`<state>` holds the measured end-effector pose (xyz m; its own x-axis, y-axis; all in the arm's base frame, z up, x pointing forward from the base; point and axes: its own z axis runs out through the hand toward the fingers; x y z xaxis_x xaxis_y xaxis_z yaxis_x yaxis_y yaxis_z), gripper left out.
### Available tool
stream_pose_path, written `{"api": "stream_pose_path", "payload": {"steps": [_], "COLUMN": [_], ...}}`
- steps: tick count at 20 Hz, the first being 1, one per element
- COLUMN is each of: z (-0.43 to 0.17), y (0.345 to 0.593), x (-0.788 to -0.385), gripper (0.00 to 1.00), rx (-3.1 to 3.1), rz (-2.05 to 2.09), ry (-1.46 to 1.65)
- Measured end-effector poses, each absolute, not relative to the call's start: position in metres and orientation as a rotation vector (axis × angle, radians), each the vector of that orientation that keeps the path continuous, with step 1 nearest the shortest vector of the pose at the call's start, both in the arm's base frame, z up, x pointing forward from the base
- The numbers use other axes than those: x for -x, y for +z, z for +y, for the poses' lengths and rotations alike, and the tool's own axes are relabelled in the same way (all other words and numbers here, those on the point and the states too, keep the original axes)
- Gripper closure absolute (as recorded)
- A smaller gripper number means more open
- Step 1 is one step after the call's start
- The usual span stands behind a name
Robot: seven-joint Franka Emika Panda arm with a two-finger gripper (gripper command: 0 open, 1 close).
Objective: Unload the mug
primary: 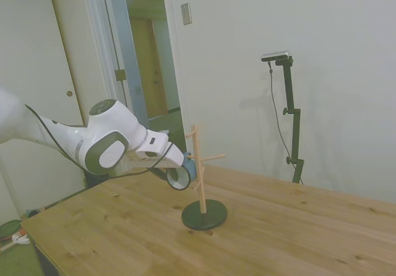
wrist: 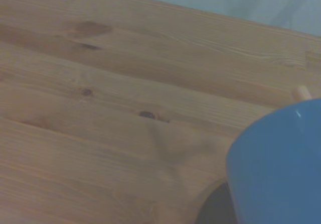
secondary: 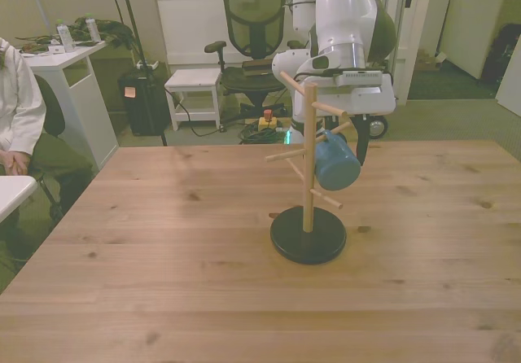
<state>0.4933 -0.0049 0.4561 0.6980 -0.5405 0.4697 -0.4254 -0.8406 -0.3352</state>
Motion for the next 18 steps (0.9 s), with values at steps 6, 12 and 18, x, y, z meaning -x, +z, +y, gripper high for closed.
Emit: {"api": "stream_pose_path", "payload": {"steps": [6,12,18], "z": [-0.0064,-0.0083,-0.0067], "y": [0.4567,0.459,0.4588], "x": [-0.4924,-0.4908,-0.4885], "gripper": [1.0,1.0,1.0], "rx": [2.712,2.706,2.703], "rz": [0.76,0.742,0.719], "ry": [-0.849,-0.853,-0.849]}}
